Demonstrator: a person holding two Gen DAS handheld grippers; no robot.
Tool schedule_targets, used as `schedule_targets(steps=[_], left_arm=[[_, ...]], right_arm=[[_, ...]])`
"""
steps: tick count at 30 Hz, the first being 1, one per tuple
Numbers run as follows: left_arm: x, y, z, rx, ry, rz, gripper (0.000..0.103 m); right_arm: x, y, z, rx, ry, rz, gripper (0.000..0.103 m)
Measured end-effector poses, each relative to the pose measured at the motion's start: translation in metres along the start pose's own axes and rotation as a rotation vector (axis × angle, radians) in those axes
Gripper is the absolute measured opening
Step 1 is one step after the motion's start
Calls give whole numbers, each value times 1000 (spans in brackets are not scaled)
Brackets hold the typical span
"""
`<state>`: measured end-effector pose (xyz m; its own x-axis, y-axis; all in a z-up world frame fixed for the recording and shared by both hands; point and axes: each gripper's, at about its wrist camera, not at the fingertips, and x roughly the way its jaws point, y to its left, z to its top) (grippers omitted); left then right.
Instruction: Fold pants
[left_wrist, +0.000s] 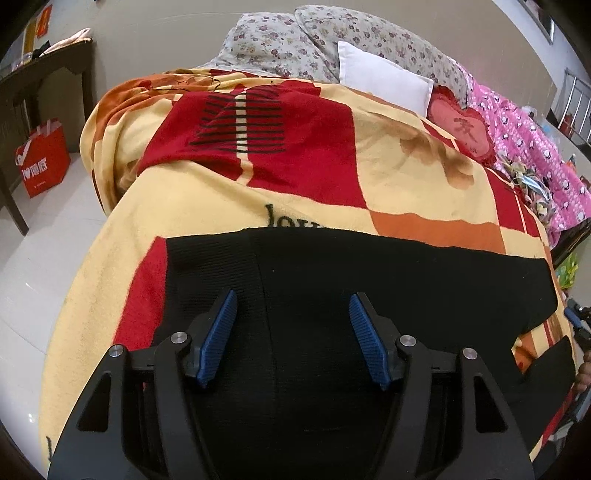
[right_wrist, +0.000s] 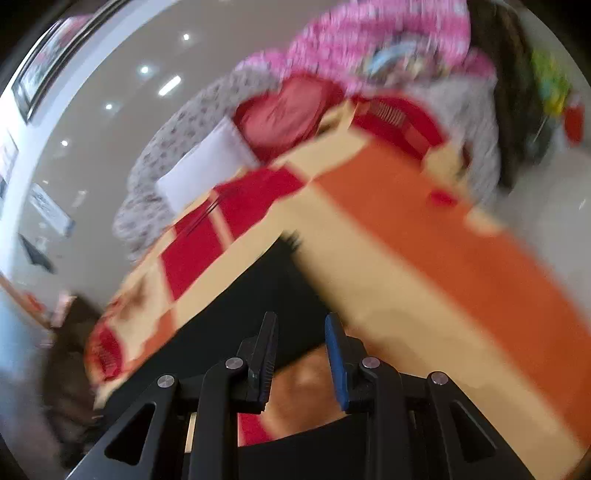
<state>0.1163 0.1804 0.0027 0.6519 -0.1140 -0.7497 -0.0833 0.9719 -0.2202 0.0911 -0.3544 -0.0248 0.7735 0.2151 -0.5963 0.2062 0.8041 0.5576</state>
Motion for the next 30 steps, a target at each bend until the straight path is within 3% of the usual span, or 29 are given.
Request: schedule_targets(steps=[4,8,11,15,20,22,26,30], left_arm=[[-1,1,0,-10,-3,-11,64],[-1,1,-1,-11,-4,-12,64],[1,-4,0,11,6,25,64],[7,-21,-1,90,26,131,64],[9,-19,-2,100,29,157,67],[10,-20,-2,105,29,166,68],[9,-21,-3,105,30,174,70],[9,-22,-3,105,30,175,70]], right_arm=[[6,-22,5,170,44,6,25],[12,-28,5,191,101,9,25],[11,-8,0,57,82,-51,25],[21,49,-13,-322,70,-144,25],[47,98,-35,-660,113,-202,25],[61,98,-40,-714,137,-246,25],[62,82,-37,-656,145,-204,27],[62,85,-40,-666,142,-222,31]])
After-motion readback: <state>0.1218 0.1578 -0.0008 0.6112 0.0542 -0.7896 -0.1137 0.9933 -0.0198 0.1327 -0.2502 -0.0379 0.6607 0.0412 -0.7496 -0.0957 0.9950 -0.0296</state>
